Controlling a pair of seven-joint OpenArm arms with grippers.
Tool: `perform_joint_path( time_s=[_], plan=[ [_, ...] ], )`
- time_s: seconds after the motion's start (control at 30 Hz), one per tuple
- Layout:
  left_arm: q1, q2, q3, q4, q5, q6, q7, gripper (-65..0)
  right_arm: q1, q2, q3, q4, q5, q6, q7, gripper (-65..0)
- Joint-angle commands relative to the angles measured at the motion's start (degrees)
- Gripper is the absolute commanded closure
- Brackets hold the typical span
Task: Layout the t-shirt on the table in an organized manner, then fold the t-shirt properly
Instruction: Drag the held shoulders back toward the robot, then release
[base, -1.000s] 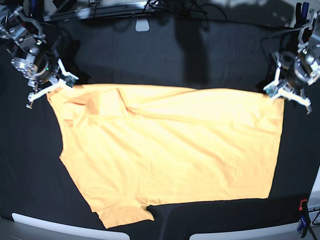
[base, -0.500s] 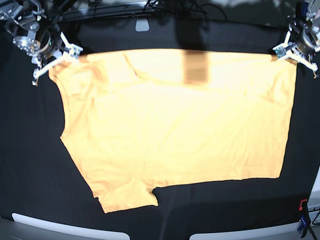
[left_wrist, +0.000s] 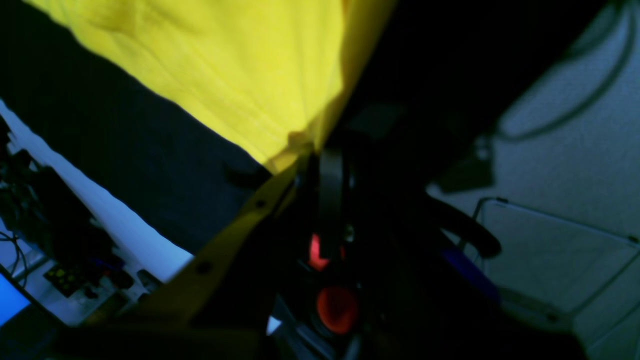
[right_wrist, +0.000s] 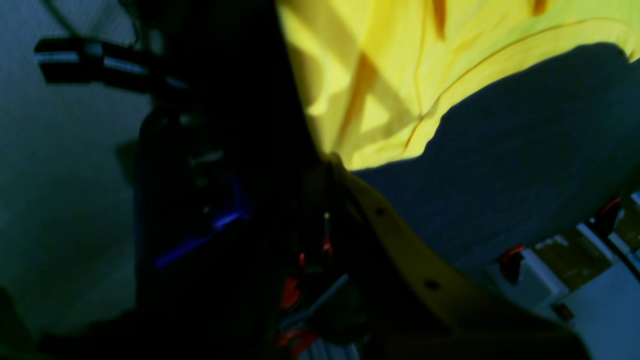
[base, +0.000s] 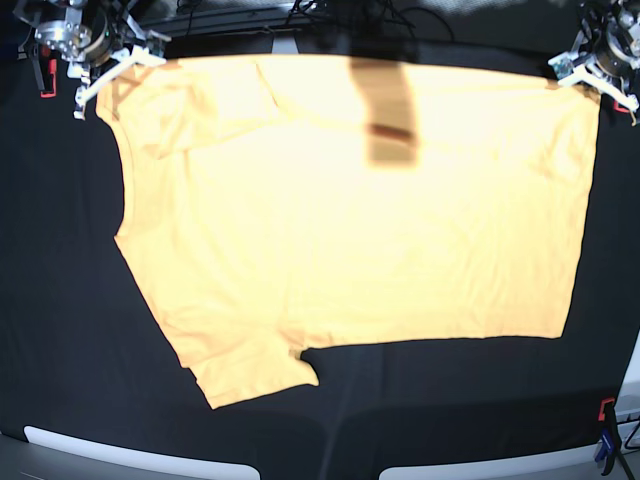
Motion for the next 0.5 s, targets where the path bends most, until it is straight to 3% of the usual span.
perform_joint_path(
  time_s=[0.0, 0.33, 0.4, 0.47],
  plan=[
    [1.77, -1.42, -0.17, 0.52, 0.11, -1.73, 3.37, 0.0, -0.5, 1.42, 0.59, 0.9, -2.05, -0.37, -1.88, 0.0],
    [2.99, -2.82, -0.2, 6.38, -0.09, 0.39, 4.37, -0.1, -0.94, 1.09, 0.59, 3.43, -2.34, -0.83, -1.9, 0.0],
    [2.99, -2.82, -0.17, 7.04, -0.11, 0.37, 5.81, -6.6, -0.94, 1.09, 0.59, 4.46, -2.34, -0.83, -2.27, -2.5],
    [2.99, -2.82, -0.2, 7.8, -0.09, 0.35, 7.82, -15.1, -0.94, 1.09, 0.59, 5.64, -2.34, -0.87, -3.1, -11.9]
  ],
)
